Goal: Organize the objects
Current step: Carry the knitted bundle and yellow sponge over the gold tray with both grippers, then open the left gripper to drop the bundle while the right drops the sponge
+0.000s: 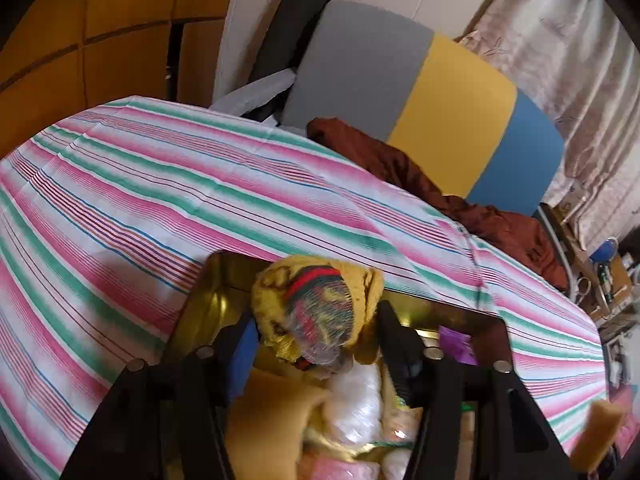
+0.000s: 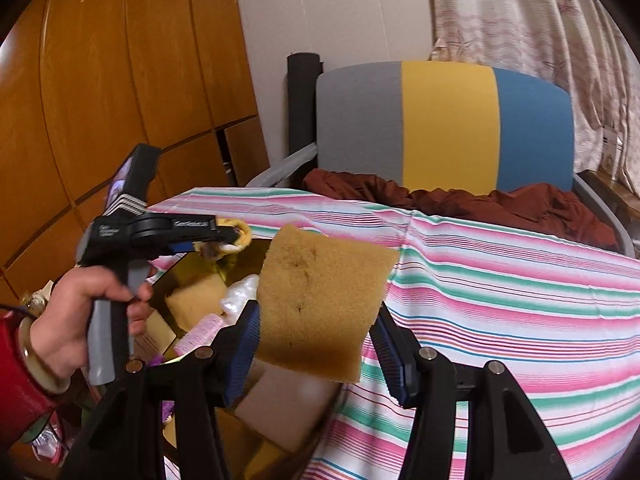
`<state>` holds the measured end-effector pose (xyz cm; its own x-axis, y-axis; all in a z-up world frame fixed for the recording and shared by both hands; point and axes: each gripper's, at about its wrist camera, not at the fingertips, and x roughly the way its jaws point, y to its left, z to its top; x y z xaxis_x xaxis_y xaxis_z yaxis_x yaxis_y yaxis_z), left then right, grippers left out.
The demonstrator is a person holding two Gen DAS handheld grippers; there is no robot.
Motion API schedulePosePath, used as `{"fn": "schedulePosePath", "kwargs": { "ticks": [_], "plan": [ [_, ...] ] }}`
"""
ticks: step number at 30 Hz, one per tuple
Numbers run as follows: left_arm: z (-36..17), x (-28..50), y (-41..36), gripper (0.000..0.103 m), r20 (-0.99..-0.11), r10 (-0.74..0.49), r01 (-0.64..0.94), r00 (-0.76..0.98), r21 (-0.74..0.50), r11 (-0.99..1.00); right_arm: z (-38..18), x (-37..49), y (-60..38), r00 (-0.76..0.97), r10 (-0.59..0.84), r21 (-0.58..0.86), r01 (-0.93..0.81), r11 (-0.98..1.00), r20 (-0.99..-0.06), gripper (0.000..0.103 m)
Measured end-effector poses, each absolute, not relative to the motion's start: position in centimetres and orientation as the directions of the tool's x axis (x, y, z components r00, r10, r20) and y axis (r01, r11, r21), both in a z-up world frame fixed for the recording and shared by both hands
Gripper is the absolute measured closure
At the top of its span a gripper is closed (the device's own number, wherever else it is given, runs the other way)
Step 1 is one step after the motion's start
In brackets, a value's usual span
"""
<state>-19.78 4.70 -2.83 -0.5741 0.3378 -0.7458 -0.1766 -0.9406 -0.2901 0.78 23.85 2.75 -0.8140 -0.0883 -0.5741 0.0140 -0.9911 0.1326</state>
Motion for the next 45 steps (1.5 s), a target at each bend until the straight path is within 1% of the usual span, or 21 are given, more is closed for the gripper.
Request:
{"fn": "schedulePosePath", "kwargs": {
  "ticks": [3,4,5,8,10,13,18,21,25,27,30,32,35,38,39,42,45],
  "plan": [
    [-3.5,-20.7,4.6,0.042,-0.767,0.331,-0.172,-0.549,-0.284,-0.943,2.7,0.5,23.4,-0.810,-0.096,0.132,0.023,-0.991,-0.579,0.048],
    [-3.6,-20.7,4.5,0.037,-0.773,0.322,-0.165,-0.547,-0.277,-0.947,2.7,0.5,23.3,-0.809,-0.097,0.132,0.024,-0.991,-0.579,0.048],
    [-3.6,-20.7,4.3,0.035,-0.773,0.318,-0.154,-0.549,-0.280,-0.948,2.6,0.3,23.1,-0.808,-0.097,0.129,0.026,-0.991,-0.581,0.048],
    [-2.8,-19.9,3.1,0.024,-0.739,0.333,-0.127,-0.585,-0.322,-0.938,2.4,0.0,23.0,-0.799,-0.102,0.129,0.030,-0.991,-0.592,0.048],
    [-1.6,-18.6,2.2,0.008,-0.705,0.319,-0.098,-0.634,-0.335,-0.937,2.3,-0.3,22.9,-0.792,-0.108,0.135,0.033,-0.990,-0.601,0.048],
    [0.1,-16.2,1.3,0.001,-0.648,0.285,-0.083,-0.706,-0.324,-0.942,2.0,-0.6,22.7,-0.780,-0.120,0.144,0.039,-0.989,-0.614,0.048],
    [1.5,-12.0,0.1,0.000,-0.609,0.217,-0.056,-0.763,-0.272,-0.961,0.9,-2.3,21.8,-0.717,-0.168,0.166,0.073,-0.983,-0.676,0.048],
    [1.1,-10.2,-0.7,0.000,-0.626,0.206,-0.025,-0.752,-0.285,-0.958,0.9,-4.1,21.1,-0.692,-0.167,0.149,0.086,-0.985,-0.702,0.048],
    [0.4,-8.2,-1.7,0.000,-0.652,0.211,0.007,-0.728,-0.316,-0.949,0.8,-7.5,20.4,-0.657,-0.193,0.163,0.107,-0.981,-0.729,0.047],
    [0.2,-7.2,-1.8,0.000,-0.657,0.193,0.013,-0.729,-0.295,-0.956,0.3,-9.7,20.0,-0.629,-0.198,0.167,0.109,-0.980,-0.752,0.045],
    [0.0,-6.3,-1.4,0.000,-0.668,0.159,-0.002,-0.727,-0.229,-0.973,-0.5,-11.8,19.7,-0.600,-0.180,0.152,0.099,-0.983,-0.779,0.045],
    [0.0,-5.7,-1.5,0.000,-0.666,0.148,-0.006,-0.731,-0.211,-0.978,-1.1,-12.7,19.7,-0.579,-0.191,0.167,0.095,-0.981,-0.793,0.044],
    [0.0,-5.3,-1.8,0.000,-0.666,0.144,0.002,-0.732,-0.214,-0.977,-1.8,-13.5,20.1,-0.551,-0.219,0.208,0.083,-0.975,-0.805,0.039],
    [-0.1,-5.0,-2.1,0.000,-0.671,0.134,0.014,-0.729,-0.210,-0.978,-1.6,-13.3,20.4,-0.549,-0.233,0.228,0.079,-0.970,-0.803,0.024],
    [-0.1,-4.9,-2.1,0.000,-0.675,0.127,0.019,-0.727,-0.204,-0.979,-1.2,-12.7,20.6,-0.567,-0.229,0.223,0.080,-0.972,-0.791,0.017],
    [-0.2,-4.5,-1.8,0.000,-0.679,0.105,0.026,-0.727,-0.179,-0.984,0.0,-11.1,21.2,-0.600,-0.211,0.208,0.076,-0.975,-0.772,0.016],
    [-0.1,-4.0,-1.4,0.000,-0.677,0.124,-0.002,-0.725,-0.179,-0.984,1.4,-8.7,21.7,-0.637,-0.194,0.203,0.060,-0.977,-0.746,0.016]
  ]
}}
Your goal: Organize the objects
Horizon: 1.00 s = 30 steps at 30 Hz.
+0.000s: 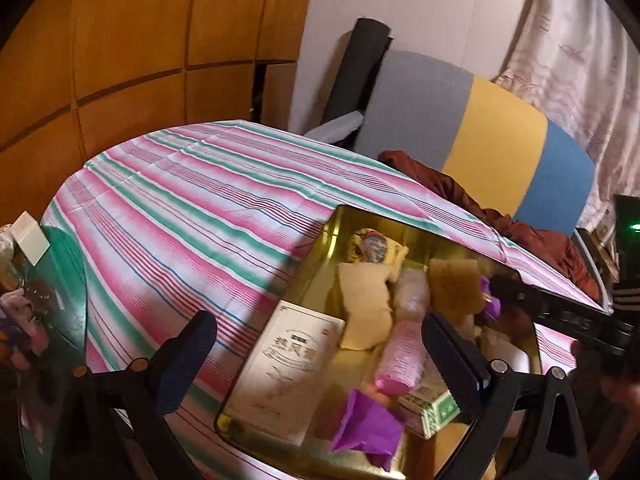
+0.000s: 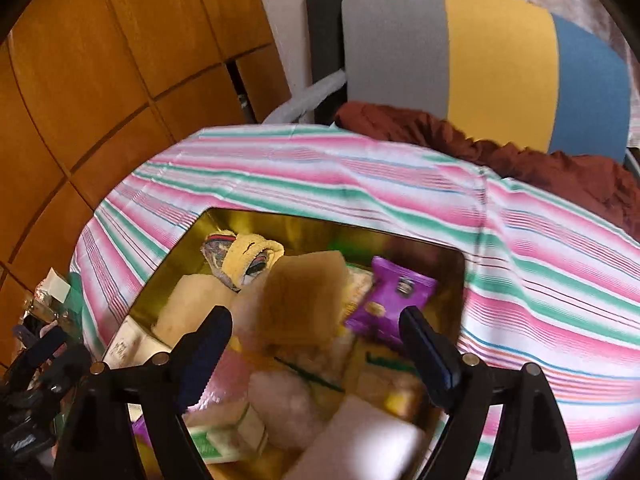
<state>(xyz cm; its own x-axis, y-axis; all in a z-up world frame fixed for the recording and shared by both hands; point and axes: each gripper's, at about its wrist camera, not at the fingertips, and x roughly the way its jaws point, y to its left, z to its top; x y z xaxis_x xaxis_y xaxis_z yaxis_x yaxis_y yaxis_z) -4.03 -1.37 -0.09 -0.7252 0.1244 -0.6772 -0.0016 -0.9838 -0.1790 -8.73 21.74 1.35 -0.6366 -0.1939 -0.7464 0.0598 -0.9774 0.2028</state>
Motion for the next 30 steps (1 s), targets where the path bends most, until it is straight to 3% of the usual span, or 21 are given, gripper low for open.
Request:
{"fn": "schedulePosePath", "kwargs": {
  "ticks": [15,30],
  "plan": [
    [1.3,0.0,1.3,0.000,-0.693,0.023,-0.024,-0.721,-0.009,-1.000,2.9,-0.1,20.2,-0.665,0.014,0.082,-0.113,-0.990,-0.747,0.016],
    [1.5,1.5,-0.9,0.000,-0.711,-0.050,0.065,-0.701,0.005,-0.998,3.0,2.0,17.1,-0.655,0.078,0.034,-0.157,-0.987,-0.752,0.016]
  ]
}}
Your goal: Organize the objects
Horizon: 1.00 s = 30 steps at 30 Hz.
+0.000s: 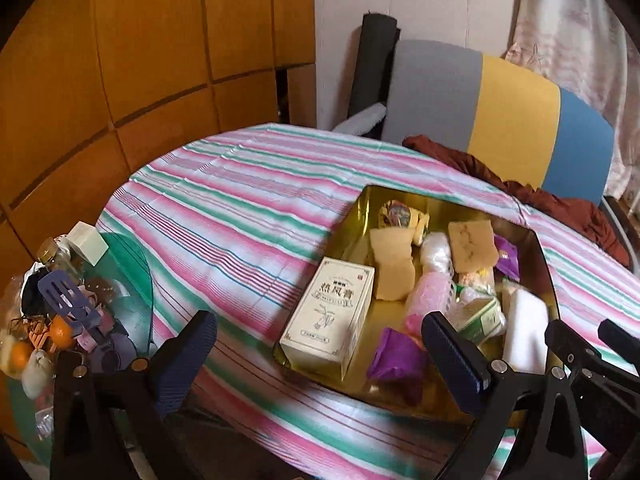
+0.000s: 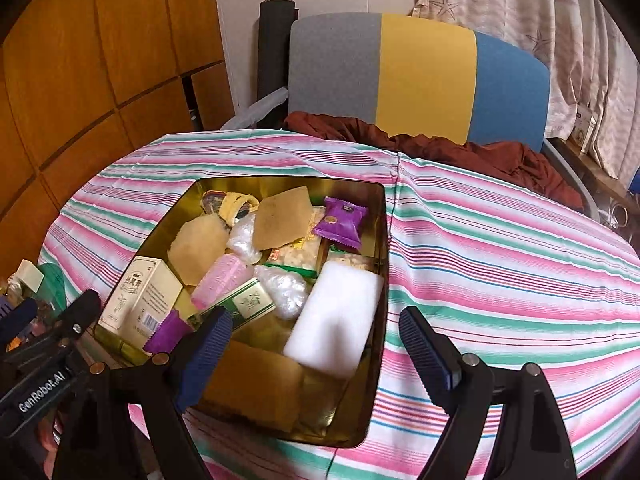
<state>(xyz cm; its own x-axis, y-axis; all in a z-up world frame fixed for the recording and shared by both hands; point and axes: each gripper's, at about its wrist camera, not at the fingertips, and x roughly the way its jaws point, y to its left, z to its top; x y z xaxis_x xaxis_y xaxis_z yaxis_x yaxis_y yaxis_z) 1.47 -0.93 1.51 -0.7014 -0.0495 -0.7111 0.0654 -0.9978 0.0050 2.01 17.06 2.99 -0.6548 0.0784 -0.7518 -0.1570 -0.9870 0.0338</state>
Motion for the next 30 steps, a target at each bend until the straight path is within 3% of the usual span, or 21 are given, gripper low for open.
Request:
{"fn": "schedulePosePath", "kwargs": {
  "ticks": [30],
  "plan": [
    [1.56,1.42,-0.97,0.000,-0.738,-0.091,0.049,-0.669,0.078,-0.996,3.36,2.46,16.18,-0.663,0.142,-0.008,-0.202,-0.979,-0.735,0.016]
  ]
}}
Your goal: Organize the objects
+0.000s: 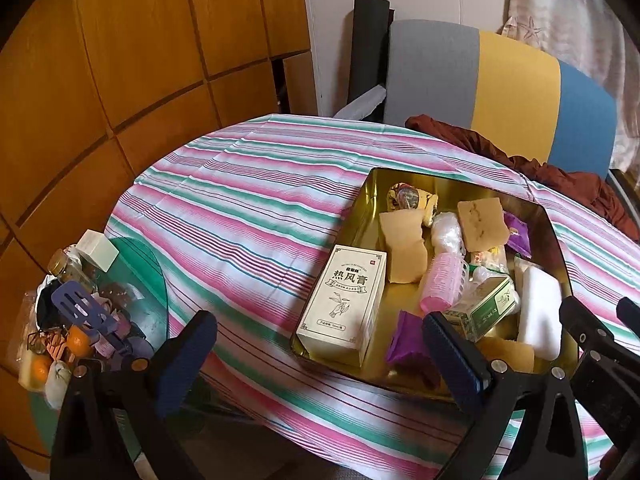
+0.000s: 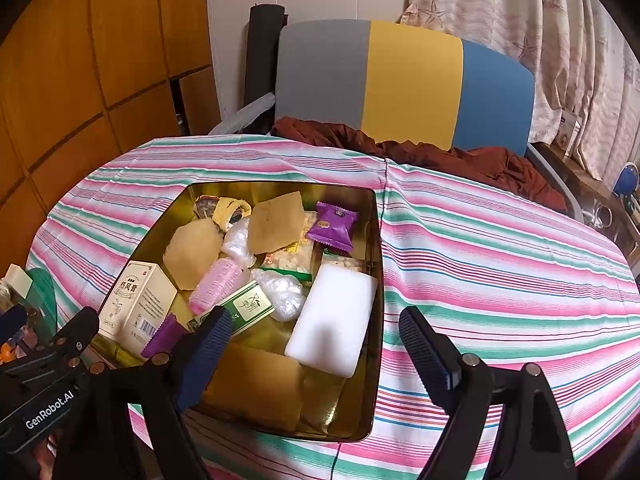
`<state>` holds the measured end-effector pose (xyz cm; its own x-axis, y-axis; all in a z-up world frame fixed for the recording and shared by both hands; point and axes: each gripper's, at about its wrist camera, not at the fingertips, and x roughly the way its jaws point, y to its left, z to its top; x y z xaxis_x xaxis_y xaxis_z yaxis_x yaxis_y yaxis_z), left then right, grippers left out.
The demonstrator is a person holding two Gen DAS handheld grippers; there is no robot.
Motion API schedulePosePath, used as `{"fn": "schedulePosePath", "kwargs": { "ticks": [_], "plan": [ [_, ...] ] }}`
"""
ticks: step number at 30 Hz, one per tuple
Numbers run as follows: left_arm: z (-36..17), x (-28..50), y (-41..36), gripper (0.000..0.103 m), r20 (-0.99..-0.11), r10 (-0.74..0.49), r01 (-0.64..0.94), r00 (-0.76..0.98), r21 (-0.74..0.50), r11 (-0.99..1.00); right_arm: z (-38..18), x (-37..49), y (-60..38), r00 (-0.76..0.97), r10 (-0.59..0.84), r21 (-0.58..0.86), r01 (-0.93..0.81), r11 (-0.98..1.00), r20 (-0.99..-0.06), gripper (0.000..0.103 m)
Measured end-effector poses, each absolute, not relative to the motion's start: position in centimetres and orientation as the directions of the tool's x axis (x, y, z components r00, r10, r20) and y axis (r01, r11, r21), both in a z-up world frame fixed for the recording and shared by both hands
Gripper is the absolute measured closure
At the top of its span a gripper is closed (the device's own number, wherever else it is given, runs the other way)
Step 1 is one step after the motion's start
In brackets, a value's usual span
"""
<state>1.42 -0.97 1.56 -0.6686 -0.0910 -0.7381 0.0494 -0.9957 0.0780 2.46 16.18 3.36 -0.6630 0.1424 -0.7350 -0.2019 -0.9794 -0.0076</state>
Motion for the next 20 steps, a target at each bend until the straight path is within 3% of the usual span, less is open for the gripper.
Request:
{"fn": "schedulePosePath", "kwargs": {
  "ticks": [20],
  "plan": [
    [1.27,1.39,-0.44,0.000,-0.753,-0.071,0.033,-0.654,0.065,-0.997,3.19,2.42,16.57,-0.662,0.155,-0.014,-0.213,-0.977,-0.734,0.016]
  ]
}}
